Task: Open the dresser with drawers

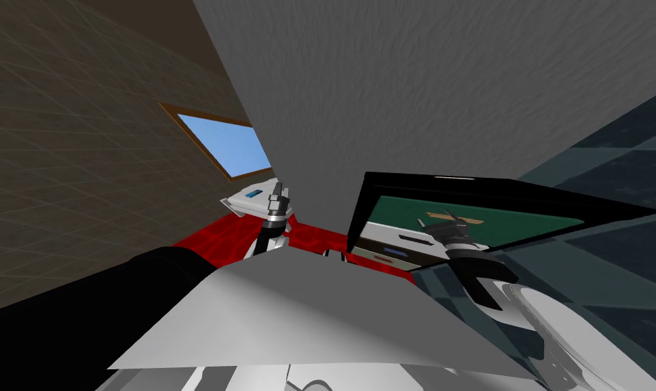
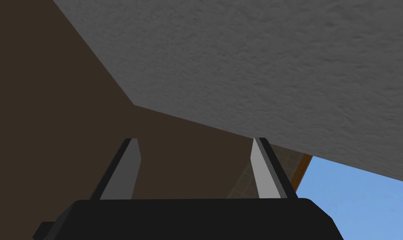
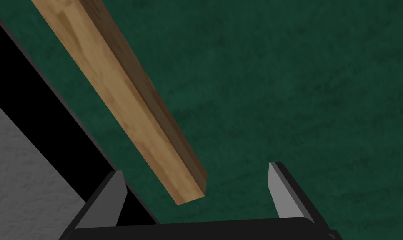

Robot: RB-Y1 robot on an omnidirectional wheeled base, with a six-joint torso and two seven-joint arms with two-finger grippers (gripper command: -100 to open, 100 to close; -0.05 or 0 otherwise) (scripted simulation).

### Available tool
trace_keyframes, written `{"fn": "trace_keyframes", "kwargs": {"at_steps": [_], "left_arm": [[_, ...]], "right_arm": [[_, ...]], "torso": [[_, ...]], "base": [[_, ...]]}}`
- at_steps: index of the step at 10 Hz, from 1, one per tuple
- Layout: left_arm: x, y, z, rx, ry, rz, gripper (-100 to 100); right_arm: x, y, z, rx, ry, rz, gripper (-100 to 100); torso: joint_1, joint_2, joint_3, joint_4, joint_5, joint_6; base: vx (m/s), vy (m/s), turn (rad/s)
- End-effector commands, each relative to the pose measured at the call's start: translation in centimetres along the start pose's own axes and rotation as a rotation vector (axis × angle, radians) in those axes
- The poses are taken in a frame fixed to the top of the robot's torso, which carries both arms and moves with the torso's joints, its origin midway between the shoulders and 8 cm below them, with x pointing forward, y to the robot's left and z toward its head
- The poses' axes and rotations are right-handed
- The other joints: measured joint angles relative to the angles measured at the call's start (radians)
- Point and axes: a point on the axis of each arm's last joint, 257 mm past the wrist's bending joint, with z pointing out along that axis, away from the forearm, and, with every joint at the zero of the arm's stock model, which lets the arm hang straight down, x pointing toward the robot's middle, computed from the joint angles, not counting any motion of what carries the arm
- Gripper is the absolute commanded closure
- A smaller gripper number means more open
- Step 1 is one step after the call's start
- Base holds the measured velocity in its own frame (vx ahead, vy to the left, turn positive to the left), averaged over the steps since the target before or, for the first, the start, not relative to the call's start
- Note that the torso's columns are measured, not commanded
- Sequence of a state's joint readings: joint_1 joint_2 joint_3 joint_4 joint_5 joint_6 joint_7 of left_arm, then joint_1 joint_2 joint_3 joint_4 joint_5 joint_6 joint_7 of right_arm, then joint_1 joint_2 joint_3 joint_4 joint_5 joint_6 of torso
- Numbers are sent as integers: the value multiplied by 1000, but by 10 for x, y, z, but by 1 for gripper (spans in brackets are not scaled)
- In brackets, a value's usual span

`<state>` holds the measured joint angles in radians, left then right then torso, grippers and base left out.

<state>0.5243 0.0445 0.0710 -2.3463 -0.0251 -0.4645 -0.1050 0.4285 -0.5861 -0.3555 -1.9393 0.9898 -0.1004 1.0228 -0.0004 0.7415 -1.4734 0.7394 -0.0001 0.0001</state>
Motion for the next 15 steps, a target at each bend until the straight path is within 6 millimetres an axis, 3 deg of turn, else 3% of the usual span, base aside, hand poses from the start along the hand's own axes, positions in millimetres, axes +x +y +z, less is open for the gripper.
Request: {"fn": "trace_keyframes", "kwargs": {"at_steps": [1, 6, 9, 10, 15], "left_arm": [[0, 0, 0, 0, 0, 0, 0], [0, 0, 0, 0, 0, 0, 0], [0, 0, 0, 0, 0, 0, 0], [0, 0, 0, 0, 0, 0, 0], [0, 0, 0, 0, 0, 0, 0]], "right_arm": [[0, -1, 0, 0, -1, 1, 100], [-7, -5, -2, -2, -19, -3, 100], [-11, 3, -7, -27, -32, 1, 100], [-7, -16, -6, -17, -32, -5, -100], [-8, -47, -6, -24, -49, -4, -100]], "torso": [[0, 0, -1, -1, 0, 0], [2, -4, -2, -3, -2, -2], [1, -4, -3, -4, -2, -2], [1, -4, -2, -4, -2, -3], [0, -3, -2, -1, 0, -1]], "base": [[12, 1, 1], [-149, 21, -55], [-160, 15, -56], [-63, 33, -57], [50, 41, -45]]}}
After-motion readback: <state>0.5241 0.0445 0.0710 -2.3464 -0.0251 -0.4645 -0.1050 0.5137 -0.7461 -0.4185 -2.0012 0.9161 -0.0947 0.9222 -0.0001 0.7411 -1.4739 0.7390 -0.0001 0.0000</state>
